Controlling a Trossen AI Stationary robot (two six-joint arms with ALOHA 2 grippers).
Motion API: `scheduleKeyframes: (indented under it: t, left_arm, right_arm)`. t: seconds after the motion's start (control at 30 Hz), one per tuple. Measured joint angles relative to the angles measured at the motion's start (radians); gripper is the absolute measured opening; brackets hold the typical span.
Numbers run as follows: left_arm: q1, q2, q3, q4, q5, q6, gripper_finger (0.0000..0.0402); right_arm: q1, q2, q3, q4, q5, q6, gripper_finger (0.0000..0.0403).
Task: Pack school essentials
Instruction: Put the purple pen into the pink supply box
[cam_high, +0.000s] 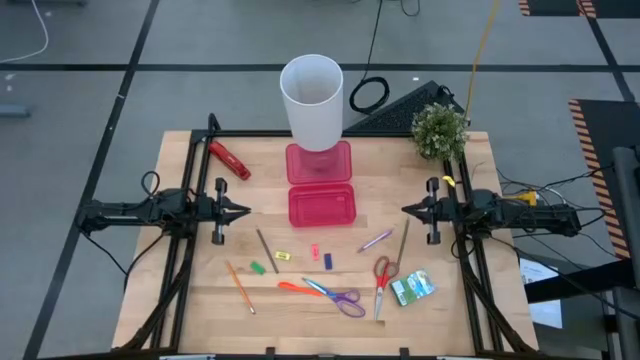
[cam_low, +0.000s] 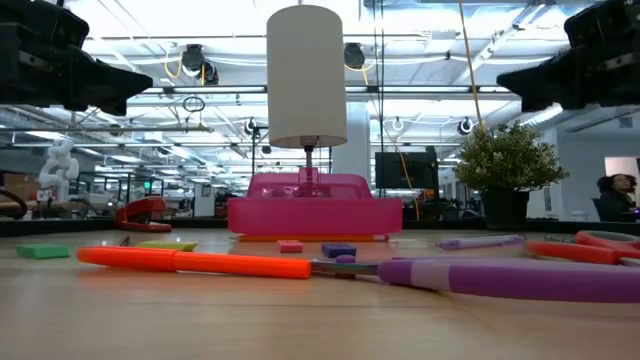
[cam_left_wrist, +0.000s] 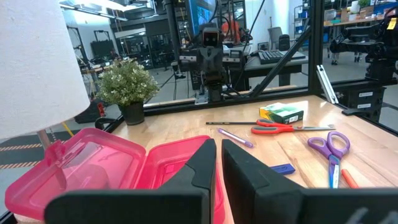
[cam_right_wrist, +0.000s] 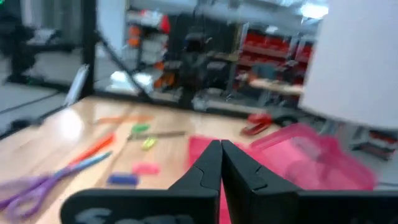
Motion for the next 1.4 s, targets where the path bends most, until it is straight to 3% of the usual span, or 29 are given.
scheduleKeyframes:
  t: [0.6,0.83,1.03,1.4]
  left_arm:
    - [0.0,0.0,0.0,0.0,0.0,0.0,0.0031]
    - [0.0,0.0,0.0,0.0,0.0,0.0,0.0031]
    - [0.0,0.0,0.0,0.0,0.001,0.0,0.0031]
    - [0.0,0.0,0.0,0.0,0.001,0.0,0.0031]
  right_arm:
    - [0.0,0.028,0.06,0.057,-0.004,0.13,0.0]
    - [0.0,0.149,0.22,0.006,-0.005,0.116,0.0]
    - [0.001,0.311,0.405,-0.091,-0.057,0.095,0.0]
    - [0.0,0.607,0.735,-0.279,-0.056,0.087,0.0]
